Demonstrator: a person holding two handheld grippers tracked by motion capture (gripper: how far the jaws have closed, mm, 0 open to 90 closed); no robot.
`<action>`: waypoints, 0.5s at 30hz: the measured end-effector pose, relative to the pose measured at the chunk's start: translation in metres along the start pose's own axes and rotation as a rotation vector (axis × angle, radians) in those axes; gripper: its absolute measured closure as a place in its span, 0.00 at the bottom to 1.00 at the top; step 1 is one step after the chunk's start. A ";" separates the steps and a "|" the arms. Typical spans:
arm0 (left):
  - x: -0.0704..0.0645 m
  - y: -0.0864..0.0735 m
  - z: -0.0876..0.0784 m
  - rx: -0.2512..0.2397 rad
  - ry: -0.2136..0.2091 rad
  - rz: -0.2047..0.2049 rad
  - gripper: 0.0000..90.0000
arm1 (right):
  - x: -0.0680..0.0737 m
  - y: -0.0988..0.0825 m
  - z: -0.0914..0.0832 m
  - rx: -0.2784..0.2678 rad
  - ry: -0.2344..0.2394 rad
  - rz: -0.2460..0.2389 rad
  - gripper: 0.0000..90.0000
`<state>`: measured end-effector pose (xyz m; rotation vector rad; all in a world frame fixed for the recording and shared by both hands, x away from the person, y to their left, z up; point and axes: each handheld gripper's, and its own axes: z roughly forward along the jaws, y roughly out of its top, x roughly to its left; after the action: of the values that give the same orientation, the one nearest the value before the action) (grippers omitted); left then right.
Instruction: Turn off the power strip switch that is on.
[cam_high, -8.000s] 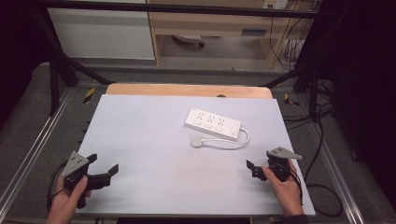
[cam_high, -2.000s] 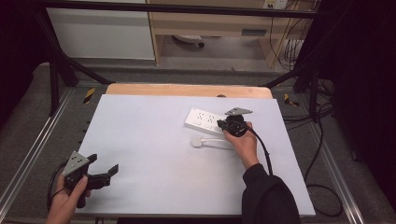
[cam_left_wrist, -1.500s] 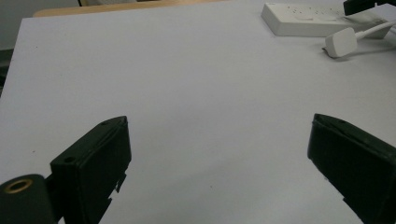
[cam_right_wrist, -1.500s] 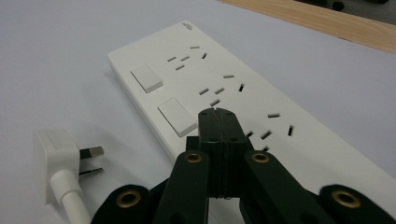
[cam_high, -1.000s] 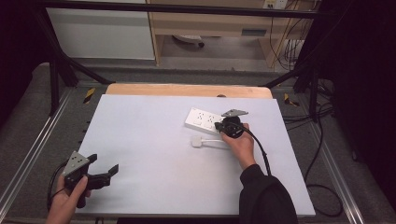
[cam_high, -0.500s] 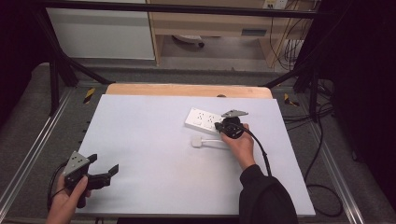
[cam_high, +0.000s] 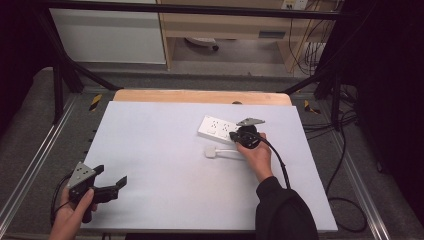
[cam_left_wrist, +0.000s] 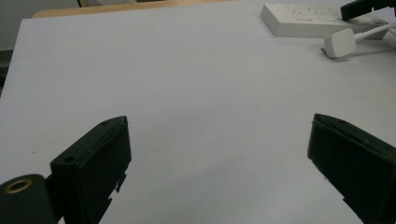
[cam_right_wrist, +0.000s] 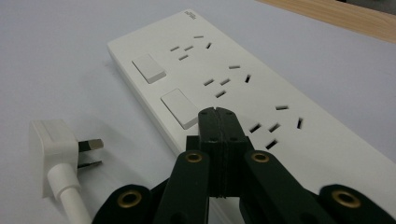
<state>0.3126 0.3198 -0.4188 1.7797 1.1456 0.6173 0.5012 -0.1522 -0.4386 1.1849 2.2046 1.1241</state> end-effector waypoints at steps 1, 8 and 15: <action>0.000 0.000 0.000 -0.003 0.001 -0.001 0.07 | 0.000 0.000 0.000 0.002 0.000 -0.005 1.00; 0.000 0.000 0.000 -0.003 0.002 0.001 0.07 | -0.001 0.004 -0.006 -0.023 0.000 -0.013 1.00; 0.000 0.000 0.000 -0.002 0.002 0.002 0.07 | -0.006 0.008 -0.015 -0.042 -0.004 0.001 1.00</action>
<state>0.3128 0.3200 -0.4188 1.7788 1.1443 0.6210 0.4986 -0.1615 -0.4228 1.1699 2.1671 1.1622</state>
